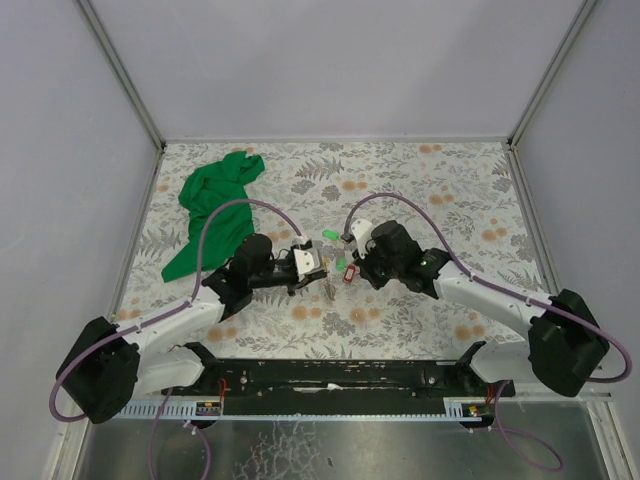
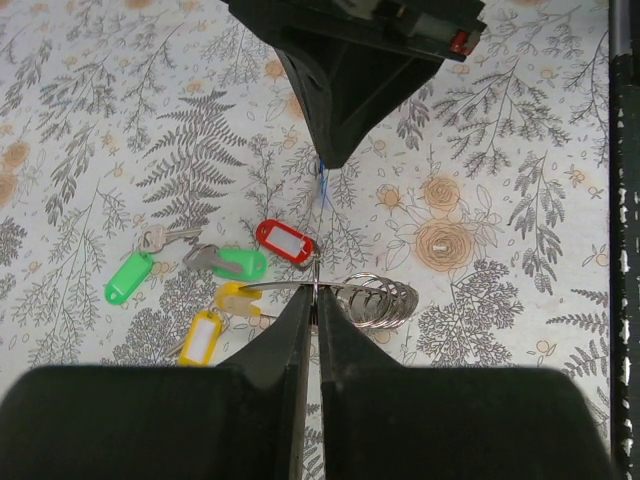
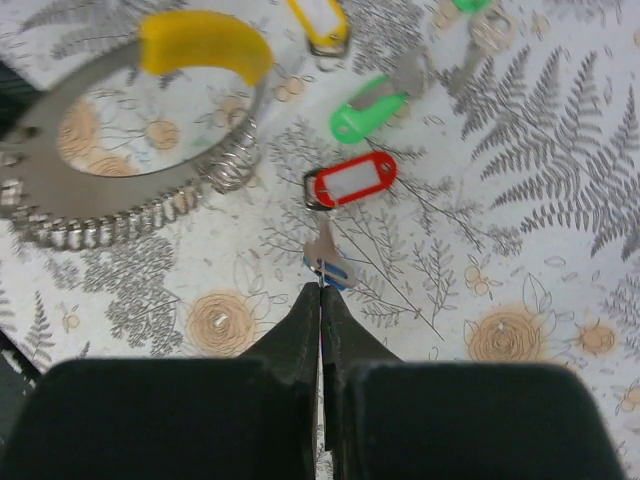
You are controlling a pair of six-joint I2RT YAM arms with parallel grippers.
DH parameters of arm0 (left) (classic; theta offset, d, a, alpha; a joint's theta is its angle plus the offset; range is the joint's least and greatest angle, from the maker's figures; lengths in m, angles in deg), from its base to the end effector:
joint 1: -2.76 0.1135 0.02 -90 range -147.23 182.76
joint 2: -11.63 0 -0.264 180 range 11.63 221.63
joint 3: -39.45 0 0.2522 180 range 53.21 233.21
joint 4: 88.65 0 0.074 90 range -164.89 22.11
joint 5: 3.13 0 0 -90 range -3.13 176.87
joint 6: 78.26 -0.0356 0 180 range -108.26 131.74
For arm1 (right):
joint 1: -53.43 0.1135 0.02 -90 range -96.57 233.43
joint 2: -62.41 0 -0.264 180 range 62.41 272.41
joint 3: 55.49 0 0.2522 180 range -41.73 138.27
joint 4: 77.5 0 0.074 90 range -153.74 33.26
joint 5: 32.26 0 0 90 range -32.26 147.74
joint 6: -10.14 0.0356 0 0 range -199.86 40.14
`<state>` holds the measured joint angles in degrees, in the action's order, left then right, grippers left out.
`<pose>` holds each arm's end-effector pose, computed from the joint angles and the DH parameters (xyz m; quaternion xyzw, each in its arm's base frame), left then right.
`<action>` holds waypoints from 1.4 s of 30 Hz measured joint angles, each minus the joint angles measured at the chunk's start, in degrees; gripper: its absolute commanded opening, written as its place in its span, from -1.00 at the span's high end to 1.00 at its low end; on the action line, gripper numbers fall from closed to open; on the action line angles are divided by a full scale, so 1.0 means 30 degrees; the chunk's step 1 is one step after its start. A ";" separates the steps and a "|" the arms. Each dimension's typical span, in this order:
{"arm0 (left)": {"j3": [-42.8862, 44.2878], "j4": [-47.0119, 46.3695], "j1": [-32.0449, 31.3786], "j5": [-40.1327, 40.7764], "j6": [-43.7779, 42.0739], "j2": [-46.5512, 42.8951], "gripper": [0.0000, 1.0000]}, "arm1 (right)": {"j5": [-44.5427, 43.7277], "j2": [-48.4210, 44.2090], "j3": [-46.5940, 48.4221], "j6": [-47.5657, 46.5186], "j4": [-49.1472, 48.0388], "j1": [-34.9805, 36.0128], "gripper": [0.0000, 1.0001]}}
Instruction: Put the keys on the keyring
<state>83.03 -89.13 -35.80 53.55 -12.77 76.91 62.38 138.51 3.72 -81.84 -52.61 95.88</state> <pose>0.1760 -0.1653 0.2225 0.5515 0.5891 -0.3010 0.5081 0.2043 0.1908 0.2236 -0.3601 0.8381 0.1758 0.3702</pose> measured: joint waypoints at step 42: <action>0.0699 0.1916 0.0000 -0.4495 -0.1938 0.0998 1.00 | 0.4816 -0.3060 -0.1115 -0.6368 -0.1967 0.3439 1.00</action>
<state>85.13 -83.38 -35.80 40.07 -18.59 79.90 76.83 129.33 0.38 -100.94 -58.51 106.20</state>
